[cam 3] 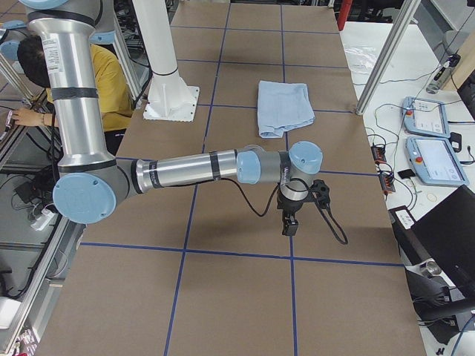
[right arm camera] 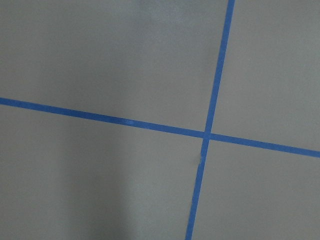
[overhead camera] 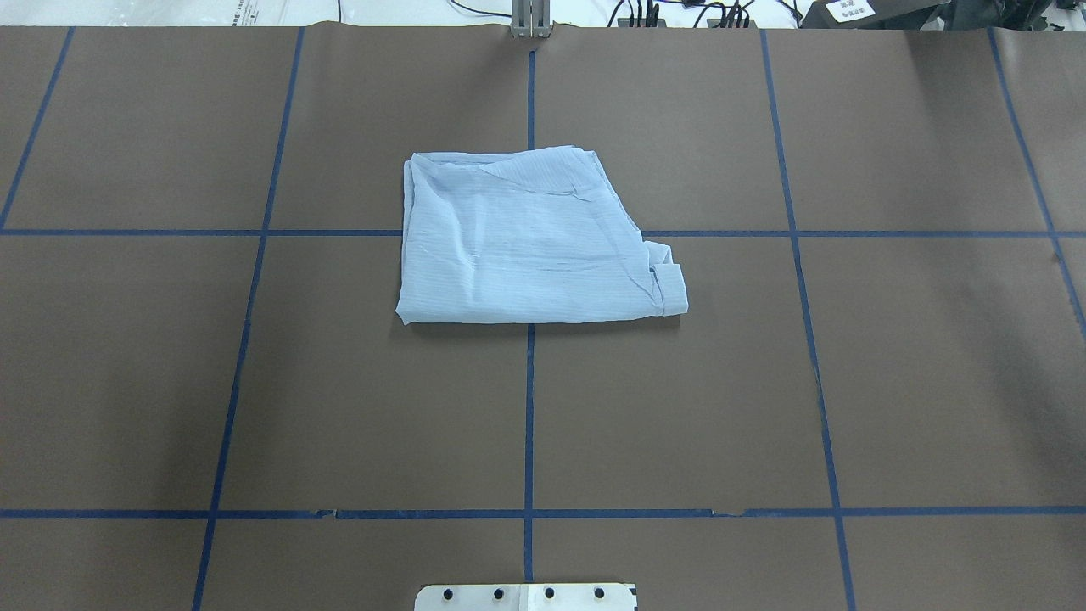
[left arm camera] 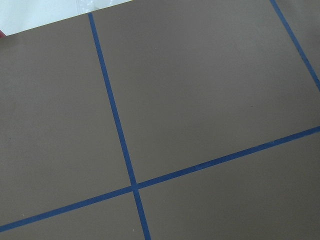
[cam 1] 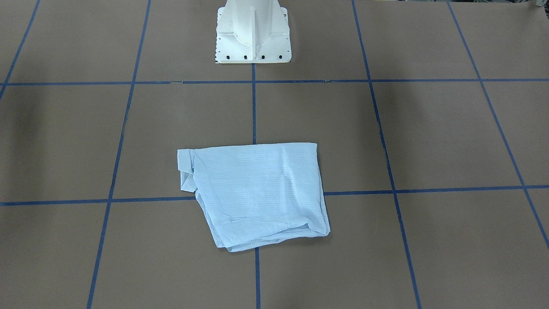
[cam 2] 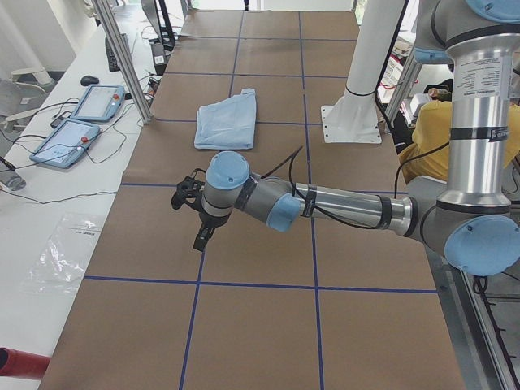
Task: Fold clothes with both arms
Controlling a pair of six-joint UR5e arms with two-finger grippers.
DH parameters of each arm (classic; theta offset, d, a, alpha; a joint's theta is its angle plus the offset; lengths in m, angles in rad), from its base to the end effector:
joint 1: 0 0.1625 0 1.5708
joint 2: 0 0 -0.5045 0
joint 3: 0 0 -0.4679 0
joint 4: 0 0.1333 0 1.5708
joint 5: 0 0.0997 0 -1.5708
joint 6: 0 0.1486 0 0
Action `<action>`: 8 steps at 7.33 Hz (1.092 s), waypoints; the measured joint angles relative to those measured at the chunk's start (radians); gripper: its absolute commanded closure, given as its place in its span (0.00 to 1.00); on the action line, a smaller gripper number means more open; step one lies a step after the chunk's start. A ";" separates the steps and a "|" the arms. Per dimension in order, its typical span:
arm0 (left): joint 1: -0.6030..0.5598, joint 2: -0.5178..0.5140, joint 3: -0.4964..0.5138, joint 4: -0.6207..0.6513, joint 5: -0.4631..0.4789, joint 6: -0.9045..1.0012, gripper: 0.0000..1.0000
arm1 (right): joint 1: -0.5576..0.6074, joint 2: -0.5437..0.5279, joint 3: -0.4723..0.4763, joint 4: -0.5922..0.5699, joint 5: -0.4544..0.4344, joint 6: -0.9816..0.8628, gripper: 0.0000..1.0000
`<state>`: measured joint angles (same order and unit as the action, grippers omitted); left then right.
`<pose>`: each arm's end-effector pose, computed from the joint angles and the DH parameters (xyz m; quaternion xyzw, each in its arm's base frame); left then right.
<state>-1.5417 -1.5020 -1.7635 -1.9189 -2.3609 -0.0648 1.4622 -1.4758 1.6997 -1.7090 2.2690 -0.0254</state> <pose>-0.0113 -0.5665 0.6558 0.1980 0.3839 0.0740 0.8989 -0.0289 -0.6136 0.6657 0.0260 -0.3431 -0.0775 0.9357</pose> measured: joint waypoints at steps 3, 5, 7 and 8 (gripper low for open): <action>-0.001 0.076 -0.078 -0.017 -0.008 0.000 0.00 | -0.004 -0.043 0.046 0.001 0.008 0.000 0.00; 0.000 0.114 -0.086 -0.020 -0.028 0.001 0.00 | -0.011 -0.068 0.060 -0.001 0.024 0.002 0.00; 0.003 0.121 -0.062 -0.018 -0.031 0.003 0.00 | -0.012 -0.100 0.068 0.016 0.028 -0.001 0.00; 0.004 0.121 -0.053 -0.018 -0.032 0.003 0.00 | -0.013 -0.105 0.069 0.020 0.026 -0.002 0.00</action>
<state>-1.5380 -1.3810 -1.8163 -1.9370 -2.3929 -0.0619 1.4497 -1.5806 1.7684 -1.6886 2.2949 -0.0276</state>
